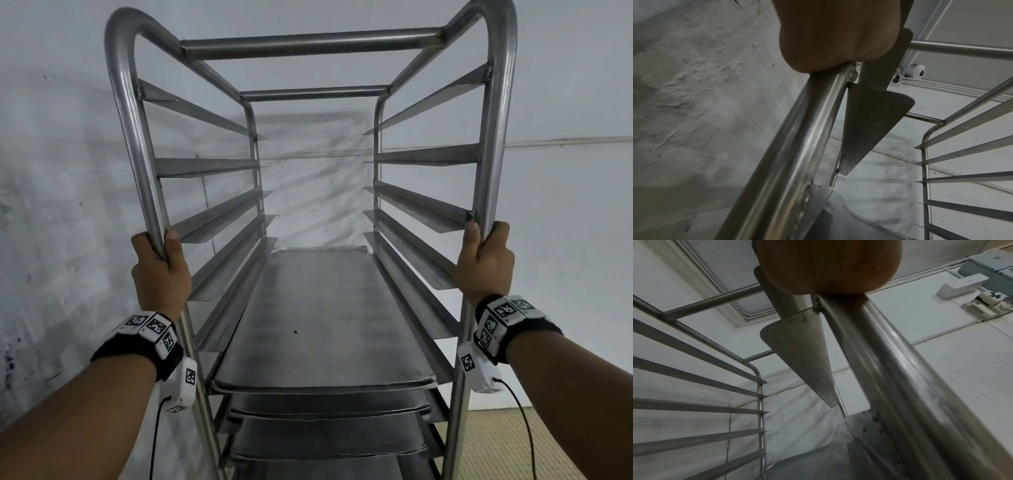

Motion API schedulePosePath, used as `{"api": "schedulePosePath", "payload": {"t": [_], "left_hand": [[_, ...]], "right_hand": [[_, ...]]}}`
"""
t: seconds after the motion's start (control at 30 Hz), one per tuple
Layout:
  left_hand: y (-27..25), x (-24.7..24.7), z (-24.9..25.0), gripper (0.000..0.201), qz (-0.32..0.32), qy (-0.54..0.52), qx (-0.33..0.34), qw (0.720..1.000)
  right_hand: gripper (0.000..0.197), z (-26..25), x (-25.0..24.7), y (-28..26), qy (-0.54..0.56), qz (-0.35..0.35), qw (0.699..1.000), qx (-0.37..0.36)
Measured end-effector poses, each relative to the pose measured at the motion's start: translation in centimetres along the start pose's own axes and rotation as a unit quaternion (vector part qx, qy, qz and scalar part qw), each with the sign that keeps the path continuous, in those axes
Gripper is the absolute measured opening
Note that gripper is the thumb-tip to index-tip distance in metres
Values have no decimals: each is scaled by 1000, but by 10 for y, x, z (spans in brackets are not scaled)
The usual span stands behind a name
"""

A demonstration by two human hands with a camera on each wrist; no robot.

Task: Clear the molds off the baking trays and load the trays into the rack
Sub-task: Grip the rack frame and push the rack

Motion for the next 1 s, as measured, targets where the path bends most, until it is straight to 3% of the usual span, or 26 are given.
{"api": "schedulePosePath", "payload": {"t": [0.5, 1.0], "left_hand": [[6, 22, -10, 50, 4, 5, -11, 1000], [-1, 34, -3, 48, -19, 7, 7, 1000]], "right_hand": [[32, 10, 22, 16, -1, -8, 1000, 1], [47, 23, 20, 30, -17, -6, 999, 28]]}}
Point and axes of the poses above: each hand's wrist, its own y-axis towards the middle knuckle, its own x-axis out of the palm, z = x × y, the point moved 4 cm from there along y, towards the middle knuckle, and after that the axes turned 9 degrees about x, right-handed, at the moved point
